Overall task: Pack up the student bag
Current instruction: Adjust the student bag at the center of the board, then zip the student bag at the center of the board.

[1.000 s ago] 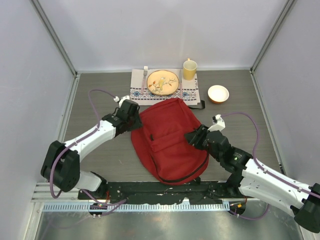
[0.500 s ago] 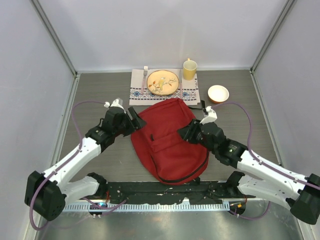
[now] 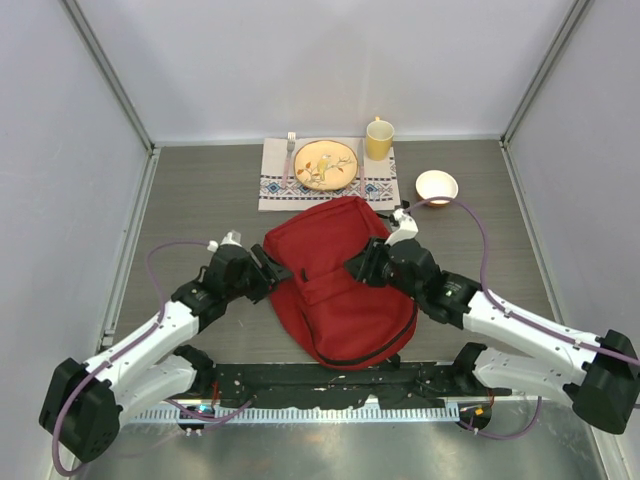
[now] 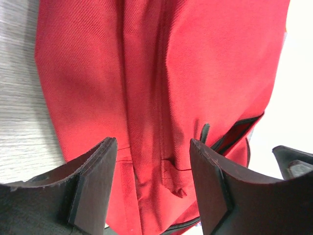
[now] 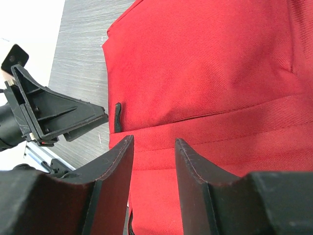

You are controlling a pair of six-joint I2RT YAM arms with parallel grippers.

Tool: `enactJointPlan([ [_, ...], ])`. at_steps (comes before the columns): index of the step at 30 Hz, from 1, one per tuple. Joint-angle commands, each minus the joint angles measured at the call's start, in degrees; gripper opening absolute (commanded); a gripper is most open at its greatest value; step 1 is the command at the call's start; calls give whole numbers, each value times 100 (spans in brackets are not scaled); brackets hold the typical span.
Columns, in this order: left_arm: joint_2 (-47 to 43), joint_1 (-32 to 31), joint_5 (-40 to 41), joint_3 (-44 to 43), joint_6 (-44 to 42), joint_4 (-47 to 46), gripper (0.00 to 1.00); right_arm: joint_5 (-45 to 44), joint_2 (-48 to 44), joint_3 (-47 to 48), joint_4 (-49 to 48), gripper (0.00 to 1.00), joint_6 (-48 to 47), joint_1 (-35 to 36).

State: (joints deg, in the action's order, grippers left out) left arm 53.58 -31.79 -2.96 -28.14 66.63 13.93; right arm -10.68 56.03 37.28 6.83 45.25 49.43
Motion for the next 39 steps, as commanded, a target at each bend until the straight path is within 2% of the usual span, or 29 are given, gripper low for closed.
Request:
enactJointPlan([
  [1,-164,-29,-82,195,446,-927,64,153,258,429,-244,44,-227,75],
  [6,-120,-38,-108,353,658,-1367,64,206,558,587,-270,44,-263,190],
  [12,29,-73,-82,406,764,-1604,56,198,821,728,-331,44,-271,321],
  [23,328,-152,-178,590,843,-2052,34,92,1577,1545,204,44,-895,515],
  [30,399,-152,-310,696,887,-2386,17,-83,2183,2063,530,44,-1132,962],
  [39,127,-152,-416,801,834,-2826,7,-715,2825,2574,978,45,-1265,1341],
])
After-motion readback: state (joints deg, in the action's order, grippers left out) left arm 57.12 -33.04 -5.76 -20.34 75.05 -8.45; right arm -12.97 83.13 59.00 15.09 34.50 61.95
